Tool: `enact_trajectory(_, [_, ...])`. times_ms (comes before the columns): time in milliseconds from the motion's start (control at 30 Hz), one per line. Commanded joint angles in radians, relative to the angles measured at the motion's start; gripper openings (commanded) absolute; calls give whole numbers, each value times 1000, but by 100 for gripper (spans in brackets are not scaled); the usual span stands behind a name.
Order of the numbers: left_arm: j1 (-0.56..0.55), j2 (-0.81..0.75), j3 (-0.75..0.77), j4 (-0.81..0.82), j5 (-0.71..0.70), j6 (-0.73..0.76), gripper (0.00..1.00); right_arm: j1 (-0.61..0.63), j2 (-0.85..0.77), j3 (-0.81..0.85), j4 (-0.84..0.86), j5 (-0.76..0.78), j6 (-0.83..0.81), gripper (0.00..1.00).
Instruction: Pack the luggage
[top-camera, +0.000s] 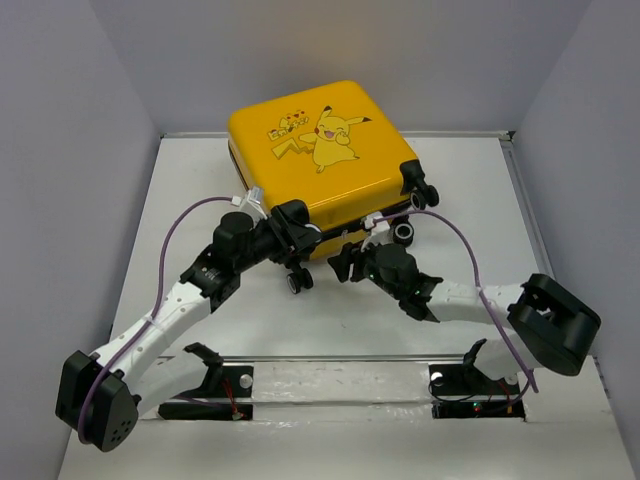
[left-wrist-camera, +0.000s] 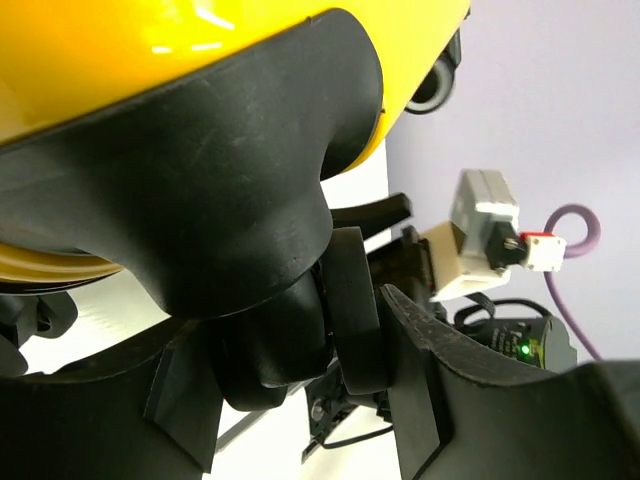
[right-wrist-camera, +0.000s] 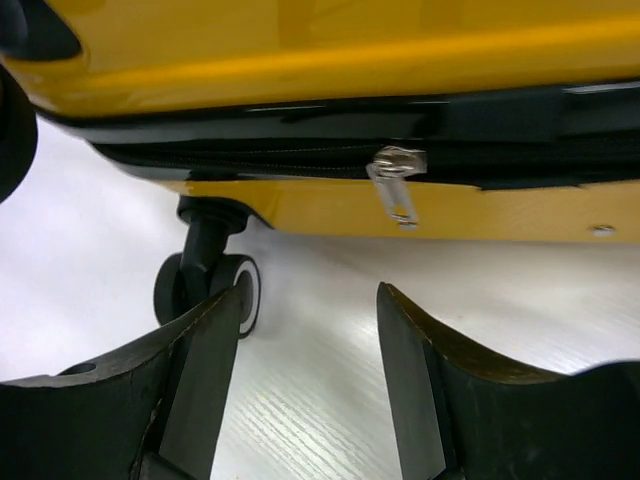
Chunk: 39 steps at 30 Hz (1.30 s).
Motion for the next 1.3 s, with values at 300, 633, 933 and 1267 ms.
enact_trajectory(300, [-13,-73,1,374,127,119,6,-113,112,170,-144,-16,-74,62])
enact_trajectory(633, [-13,-67,-23,374,118,126,6,-144,144,228,-102,-258,-165,60])
enact_trajectory(933, [-13,-71,-43,374,111,126,6,-144,154,267,-115,-187,-163,39])
enact_trajectory(1267, [-15,-10,7,406,142,111,6,-62,135,221,-61,-268,-40,7])
